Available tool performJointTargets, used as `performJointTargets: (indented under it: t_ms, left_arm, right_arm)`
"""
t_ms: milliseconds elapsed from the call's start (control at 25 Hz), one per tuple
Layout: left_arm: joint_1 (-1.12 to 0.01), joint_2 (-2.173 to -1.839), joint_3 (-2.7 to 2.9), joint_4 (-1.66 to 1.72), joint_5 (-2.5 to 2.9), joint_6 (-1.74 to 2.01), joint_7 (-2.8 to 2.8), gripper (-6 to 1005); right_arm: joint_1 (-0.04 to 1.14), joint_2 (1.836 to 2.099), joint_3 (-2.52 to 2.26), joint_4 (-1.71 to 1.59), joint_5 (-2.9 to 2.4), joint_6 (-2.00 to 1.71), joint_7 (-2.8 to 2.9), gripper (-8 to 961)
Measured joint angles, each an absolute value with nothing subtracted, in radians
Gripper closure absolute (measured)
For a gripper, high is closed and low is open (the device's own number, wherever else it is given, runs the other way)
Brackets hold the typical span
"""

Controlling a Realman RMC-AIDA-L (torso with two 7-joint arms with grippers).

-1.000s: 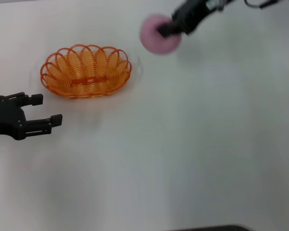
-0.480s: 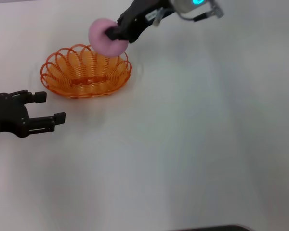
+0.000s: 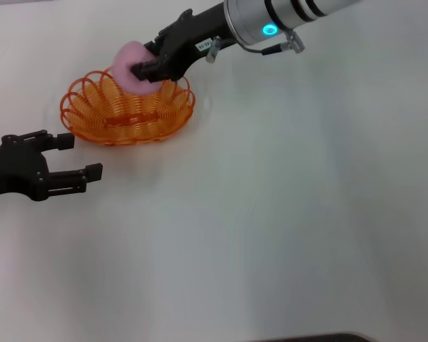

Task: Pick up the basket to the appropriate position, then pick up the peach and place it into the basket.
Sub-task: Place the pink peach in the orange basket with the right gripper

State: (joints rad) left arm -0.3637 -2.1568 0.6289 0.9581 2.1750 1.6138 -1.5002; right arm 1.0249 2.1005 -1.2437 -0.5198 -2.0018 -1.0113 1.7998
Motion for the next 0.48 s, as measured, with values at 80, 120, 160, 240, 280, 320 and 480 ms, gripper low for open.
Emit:
performJointTargets:
  t_ms: [80,120,160,240,280,320,480]
  left_arm:
    - [-0.364,-2.157,0.629,0.958,2.175,1.614,-1.500,156]
    - [-0.364,-2.158,0.629,0.957,2.175,1.614,-1.500,156]
    - [-0.364,-2.158,0.629,0.957,2.175,1.614,-1.500,156]
    - [-0.364,-2.158,0.630,0.957,2.175,1.614,-1.500,156]
    - [-0.363,-2.158,0.630,0.957,2.175,1.614,-1.500,156]
    - [-0.362,-2.158,0.630,0.957,2.175,1.614,-1.500,156]
    - [-0.359,-2.160,0.629,0.957,2.169,1.614,-1.500,156]
  right_arm:
    - [1.024,2.100,-1.245,-0.514,-1.996,-1.014,1.800,768]
    - [1.024,2.100,-1.245,-0.511,-1.991,-1.015,1.799,760]
    - [1.023,2.100,-1.246,-0.508,-1.988,-1.015,1.798,715]
    - [1.017,2.100,-1.247,-0.505,-1.976,-1.015,1.789,624]
    - [1.013,2.100,-1.247,-0.503,-1.968,-1.014,1.784,579]
    - [1.007,2.100,-1.248,-0.502,-1.955,-1.012,1.776,534]
    - [0.972,2.097,-1.249,-0.508,-1.895,-1.015,1.750,248]
